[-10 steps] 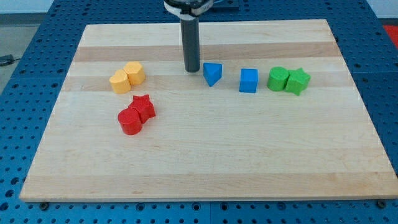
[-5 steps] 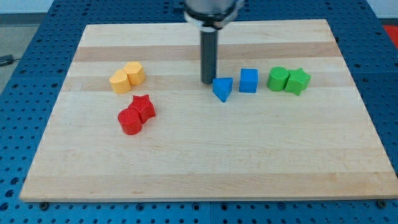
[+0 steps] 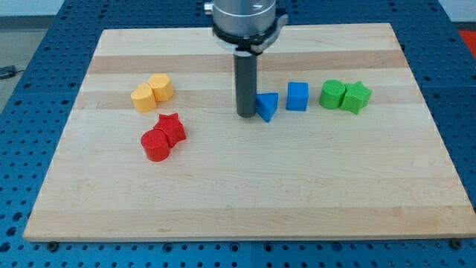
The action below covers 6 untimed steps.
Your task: Keep blue triangle on left side of blue cube
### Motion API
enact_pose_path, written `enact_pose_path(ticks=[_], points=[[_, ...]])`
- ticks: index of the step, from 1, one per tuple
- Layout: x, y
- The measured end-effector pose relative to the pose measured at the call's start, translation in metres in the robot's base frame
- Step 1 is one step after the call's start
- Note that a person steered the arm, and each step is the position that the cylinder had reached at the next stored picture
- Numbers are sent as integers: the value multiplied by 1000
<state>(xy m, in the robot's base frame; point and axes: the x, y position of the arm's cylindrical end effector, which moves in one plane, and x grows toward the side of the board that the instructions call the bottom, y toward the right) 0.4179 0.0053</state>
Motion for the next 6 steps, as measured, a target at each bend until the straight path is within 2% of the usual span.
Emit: enact_pose_path(ticks=[1,5,6], points=[[0,21],[-14,25],[-14,-2]])
